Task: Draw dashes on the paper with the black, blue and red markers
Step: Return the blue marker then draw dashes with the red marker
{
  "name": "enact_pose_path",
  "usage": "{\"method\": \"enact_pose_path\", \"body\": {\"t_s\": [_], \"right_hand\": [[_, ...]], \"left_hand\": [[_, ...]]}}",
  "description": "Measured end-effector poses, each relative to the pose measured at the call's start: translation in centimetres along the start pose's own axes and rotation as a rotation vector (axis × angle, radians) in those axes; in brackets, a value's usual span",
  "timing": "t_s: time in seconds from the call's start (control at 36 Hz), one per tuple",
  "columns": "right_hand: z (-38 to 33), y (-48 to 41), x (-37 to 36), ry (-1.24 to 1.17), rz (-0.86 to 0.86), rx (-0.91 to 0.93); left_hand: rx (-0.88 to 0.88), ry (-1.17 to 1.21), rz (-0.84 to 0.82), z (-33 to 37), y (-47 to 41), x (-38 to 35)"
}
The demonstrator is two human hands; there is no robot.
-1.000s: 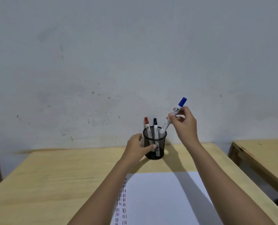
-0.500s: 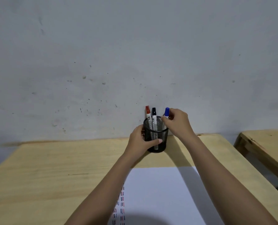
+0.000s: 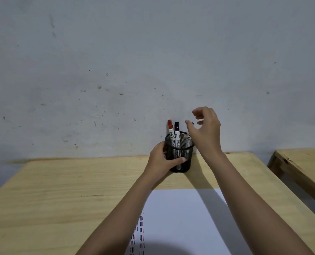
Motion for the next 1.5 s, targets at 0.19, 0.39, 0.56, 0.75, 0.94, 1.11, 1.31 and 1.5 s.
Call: {"method": "enact_pose_path", "body": {"t_s": [0.19, 0.39, 0.56, 0.75, 0.94, 1.11, 1.31, 1.5], "right_hand": [[-1.5, 0.9, -2.1, 0.06, -0.18, 0.051], [-0.5, 0.9, -3.6, 0.218, -0.229, -0.029], [-1.2, 1.2, -4.1, 0.252, -0.218, -0.061], [-1.4, 1.5, -4.6, 0.268, -0.214, -0.104], [-1.2, 1.6, -4.1, 0.145, -0.244, -0.167], [-1.7, 1.9, -3.0, -0.045, -0.174, -0.163], [-4.6, 2.1, -0.1, -0.212, -0.099, -0.056], [-7.2, 3.5, 3.4, -0.226, -0.094, 0.111]], "left_hand": [[-0.001, 0.026, 0.013, 0.1, 0.2, -0.1], [-0.009, 0.053, 0.016, 0.1, 0.2, -0.1], [-0.004, 0.05, 0.022, -0.4, 0.0, -0.2], [-0.005, 0.029, 0.026, -0.7, -0.1, -0.2], [-0.011, 0.009, 0.025, -0.4, 0.0, -0.2], [0.017, 0.003, 0.041, 0.1, 0.3, -0.1], [0.044, -0.038, 0.064, 1.5, 0.7, 0.8], [-0.106, -0.014, 0.203, 7.4, 1.6, 4.6]]}}
Point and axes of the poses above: each hand's wrist, its own y-axis away from the middle knuckle, its own x-axis out of the back of the hand, z = x × y, the point moved 1 cm from there along -y, towards the middle knuckle, and after that the axes turned 13 degrees about -x, right-handed, at the moved point
